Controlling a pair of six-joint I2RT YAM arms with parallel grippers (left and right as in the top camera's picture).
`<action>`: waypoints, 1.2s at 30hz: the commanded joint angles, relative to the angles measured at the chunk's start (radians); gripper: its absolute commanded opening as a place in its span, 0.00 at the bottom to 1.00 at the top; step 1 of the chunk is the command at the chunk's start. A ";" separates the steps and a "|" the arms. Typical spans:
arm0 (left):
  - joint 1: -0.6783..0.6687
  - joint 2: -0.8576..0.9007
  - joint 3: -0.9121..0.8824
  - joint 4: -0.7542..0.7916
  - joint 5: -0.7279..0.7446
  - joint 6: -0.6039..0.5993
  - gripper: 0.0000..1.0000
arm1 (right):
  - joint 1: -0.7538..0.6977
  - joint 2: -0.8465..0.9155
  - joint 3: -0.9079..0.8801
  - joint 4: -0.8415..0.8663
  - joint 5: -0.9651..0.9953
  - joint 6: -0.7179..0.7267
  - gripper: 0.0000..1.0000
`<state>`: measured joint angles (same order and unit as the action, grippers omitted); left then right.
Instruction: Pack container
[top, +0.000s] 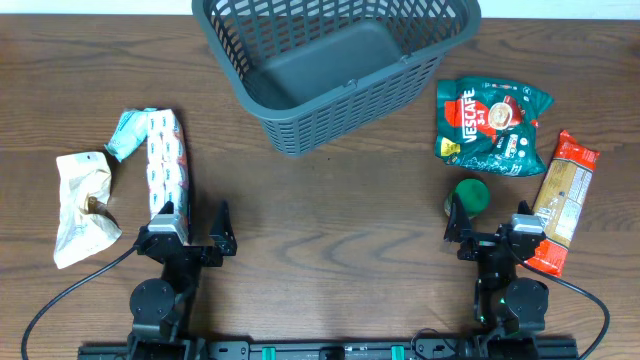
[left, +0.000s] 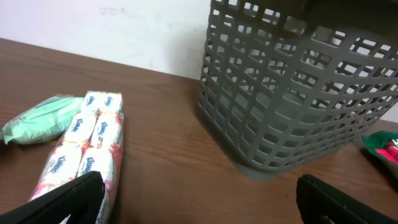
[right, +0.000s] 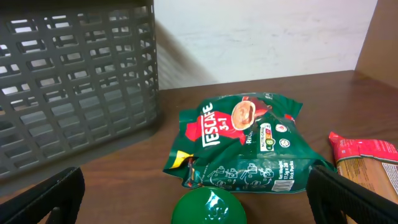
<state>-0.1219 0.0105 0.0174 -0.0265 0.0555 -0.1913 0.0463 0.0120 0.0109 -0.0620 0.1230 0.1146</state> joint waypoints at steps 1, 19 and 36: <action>-0.004 -0.005 -0.013 -0.041 -0.008 -0.013 0.98 | -0.010 -0.006 -0.005 -0.001 0.000 0.012 0.99; -0.004 -0.005 -0.013 -0.041 -0.013 -0.013 0.99 | -0.010 -0.006 -0.005 -0.005 -0.079 0.154 0.99; -0.004 0.263 0.404 -0.225 -0.023 -0.013 0.99 | -0.011 0.280 0.417 -0.280 -0.236 0.055 0.99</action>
<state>-0.1219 0.1875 0.2707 -0.2413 0.0448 -0.1921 0.0460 0.2111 0.2939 -0.3050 -0.0769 0.2565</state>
